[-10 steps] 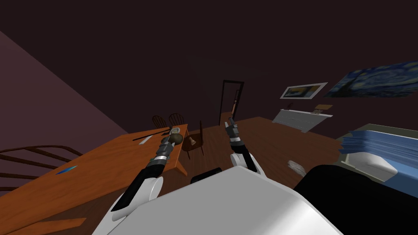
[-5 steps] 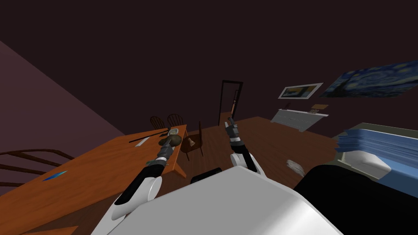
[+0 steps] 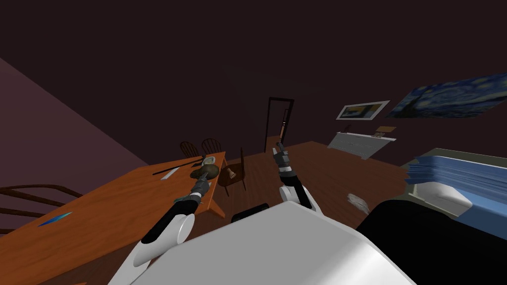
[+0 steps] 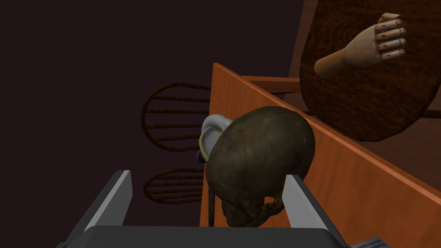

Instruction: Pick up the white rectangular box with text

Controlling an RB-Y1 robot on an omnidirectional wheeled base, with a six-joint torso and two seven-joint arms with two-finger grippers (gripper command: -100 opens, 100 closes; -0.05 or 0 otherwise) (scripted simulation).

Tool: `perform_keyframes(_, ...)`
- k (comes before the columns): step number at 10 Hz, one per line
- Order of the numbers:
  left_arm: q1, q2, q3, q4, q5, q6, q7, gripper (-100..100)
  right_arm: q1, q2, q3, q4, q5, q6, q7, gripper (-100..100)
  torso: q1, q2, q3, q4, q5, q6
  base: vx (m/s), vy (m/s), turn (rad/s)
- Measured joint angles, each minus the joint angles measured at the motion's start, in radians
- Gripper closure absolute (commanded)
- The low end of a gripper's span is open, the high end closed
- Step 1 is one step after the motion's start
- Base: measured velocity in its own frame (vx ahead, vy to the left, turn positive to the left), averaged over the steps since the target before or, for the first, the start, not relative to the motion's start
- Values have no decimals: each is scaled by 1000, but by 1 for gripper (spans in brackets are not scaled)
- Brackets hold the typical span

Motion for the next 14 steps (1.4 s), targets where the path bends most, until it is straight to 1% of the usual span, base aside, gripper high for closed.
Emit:
perform_keyframes(2,6,4,10,8,15,54,-11,-100,0,0,0,0,0,0,0,0,1,-1,-1,0,0,0,57,2,-15)
perform_keyframes(3,2,6,13,20,20,80,-16,-100,0,0,0,0,0,0,0,0,0,-1,-1,0,0,0,21,-3,2)
perform_keyframes(4,3,6,14,23,21,96,-19,-100,0,0,0,0,0,0,0,0,0,1,0,0,0,0,38,-3,-15)
perform_keyframes(5,5,12,20,32,32,117,-25,-100,0,0,0,0,0,0,0,0,0,0,0,0,0,0,47,0,-6)
perform_keyframes(9,-1,15,33,52,42,215,-41,-100,0,0,0,0,0,0,0,0,1,-1,0,0,0,0,50,5,-5)
perform_keyframes(10,-2,26,43,64,55,244,-47,-100,0,0,0,0,0,0,0,0,1,-1,-1,0,0,0,58,15,-2)
perform_keyframes(12,-9,38,56,87,67,304,-59,-100,0,0,0,0,0,0,0,0,2,-3,-2,-1,0,0,82,16,0)
perform_keyframes(14,-2,50,66,102,79,363,-71,-100,0,0,0,0,0,0,0,0,2,-3,-2,-1,0,0,76,12,4)
